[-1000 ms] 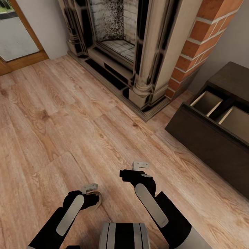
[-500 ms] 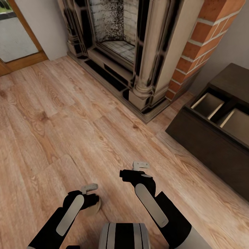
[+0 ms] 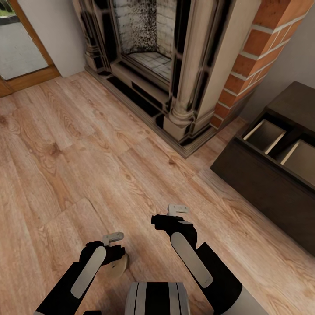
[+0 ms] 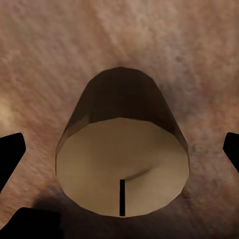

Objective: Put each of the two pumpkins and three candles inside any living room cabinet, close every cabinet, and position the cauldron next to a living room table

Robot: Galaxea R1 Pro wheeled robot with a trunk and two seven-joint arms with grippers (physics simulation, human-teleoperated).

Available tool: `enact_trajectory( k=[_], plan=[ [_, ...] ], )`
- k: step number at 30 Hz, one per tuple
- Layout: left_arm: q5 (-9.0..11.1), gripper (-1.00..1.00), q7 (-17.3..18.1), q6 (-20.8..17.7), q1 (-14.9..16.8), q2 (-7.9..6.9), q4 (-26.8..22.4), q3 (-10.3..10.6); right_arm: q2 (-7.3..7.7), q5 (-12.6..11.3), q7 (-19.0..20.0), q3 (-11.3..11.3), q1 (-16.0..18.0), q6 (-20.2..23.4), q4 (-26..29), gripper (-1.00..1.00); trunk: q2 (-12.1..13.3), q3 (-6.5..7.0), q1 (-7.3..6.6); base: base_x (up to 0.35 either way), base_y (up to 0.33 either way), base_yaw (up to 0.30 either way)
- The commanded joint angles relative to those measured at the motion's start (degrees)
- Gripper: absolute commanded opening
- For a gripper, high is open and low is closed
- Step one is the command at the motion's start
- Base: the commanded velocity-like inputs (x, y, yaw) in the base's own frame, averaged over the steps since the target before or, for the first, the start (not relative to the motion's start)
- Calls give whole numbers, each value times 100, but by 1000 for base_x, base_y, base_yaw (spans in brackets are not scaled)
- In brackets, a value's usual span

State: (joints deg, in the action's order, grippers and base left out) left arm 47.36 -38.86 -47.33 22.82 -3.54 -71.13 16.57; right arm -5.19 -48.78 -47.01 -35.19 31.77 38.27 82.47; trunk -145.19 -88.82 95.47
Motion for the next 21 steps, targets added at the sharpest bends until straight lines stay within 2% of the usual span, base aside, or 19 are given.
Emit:
enact_trajectory(
  k=[1, 8, 12, 16, 21],
  plan=[
    [57, 100, -60, 0, 4, -6, -6, 15, 0, -44, -54, -6, 5, 13, 6, 100, -2, -4, -1, 2, 1, 0],
    [53, 100, -60, 9, 4, -8, -13, 6, 0, -44, -54, -6, 5, 13, 6, 100, -2, -4, -1, 0, 0, 0],
    [54, 100, -60, 63, 4, -7, -15, 11, 0, -44, -54, -6, 5, 13, 6, 100, -7, -92, 9, 0, 0, 0],
    [54, 100, -60, 110, 4, -9, -15, 13, 0, -44, -54, -6, 5, 13, 6, 100, -7, -92, 9, 0, 0, 0],
    [56, 100, -60, 117, 4, -9, -15, 13, 0, -44, -54, -6, 5, 13, 11, 100, -11, -159, 17, 0, 0, 0]
  ],
)
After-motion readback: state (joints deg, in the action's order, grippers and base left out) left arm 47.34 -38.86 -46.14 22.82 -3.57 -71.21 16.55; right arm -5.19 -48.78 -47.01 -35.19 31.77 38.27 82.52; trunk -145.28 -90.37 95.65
